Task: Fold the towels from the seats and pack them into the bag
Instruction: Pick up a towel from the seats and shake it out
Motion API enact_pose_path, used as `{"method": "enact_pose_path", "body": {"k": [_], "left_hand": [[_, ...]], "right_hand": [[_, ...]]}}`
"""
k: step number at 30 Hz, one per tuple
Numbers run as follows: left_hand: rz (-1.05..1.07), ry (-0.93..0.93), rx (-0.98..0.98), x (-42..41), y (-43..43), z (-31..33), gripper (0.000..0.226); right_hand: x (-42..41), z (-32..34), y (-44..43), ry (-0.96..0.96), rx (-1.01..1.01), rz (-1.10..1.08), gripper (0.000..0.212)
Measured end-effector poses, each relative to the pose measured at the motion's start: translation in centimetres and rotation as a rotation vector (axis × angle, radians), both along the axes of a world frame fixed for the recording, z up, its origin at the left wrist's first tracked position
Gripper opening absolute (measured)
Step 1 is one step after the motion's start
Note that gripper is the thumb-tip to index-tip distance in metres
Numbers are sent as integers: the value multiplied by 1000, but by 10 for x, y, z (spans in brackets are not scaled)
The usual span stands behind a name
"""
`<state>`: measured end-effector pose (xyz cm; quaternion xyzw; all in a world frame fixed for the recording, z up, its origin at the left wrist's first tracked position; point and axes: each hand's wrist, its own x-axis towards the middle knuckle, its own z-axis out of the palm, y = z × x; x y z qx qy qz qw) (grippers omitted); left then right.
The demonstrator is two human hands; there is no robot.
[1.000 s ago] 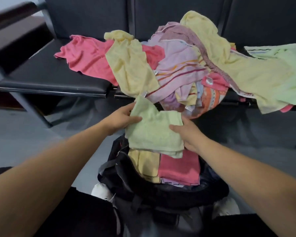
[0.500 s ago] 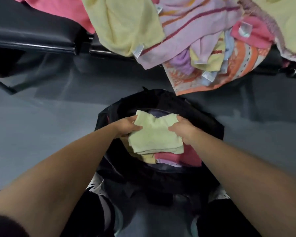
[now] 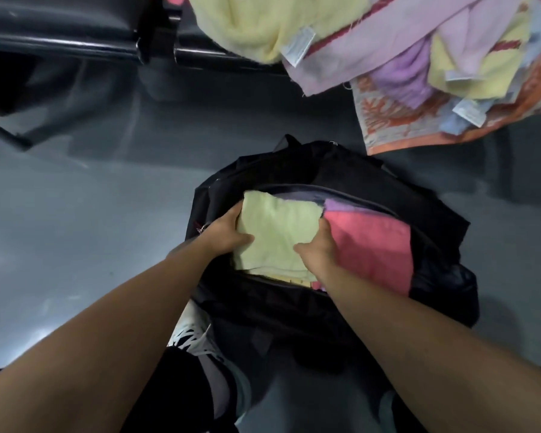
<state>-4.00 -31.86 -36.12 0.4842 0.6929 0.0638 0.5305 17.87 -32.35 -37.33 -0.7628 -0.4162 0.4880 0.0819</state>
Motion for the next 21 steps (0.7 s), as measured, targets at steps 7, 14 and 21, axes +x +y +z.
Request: {"method": "enact_pose_path", "body": {"k": [7, 14, 21], "left_hand": [[-127, 210, -71, 10, -12, 15, 85], [-356, 447, -80, 30, 2, 83, 46], [-355, 290, 177, 50, 42, 226, 21]], "right_hand": [[8, 8, -15, -33, -96, 70, 57], [21, 73, 23, -199, -20, 379, 18], [33, 222, 71, 28, 99, 401, 9]]}}
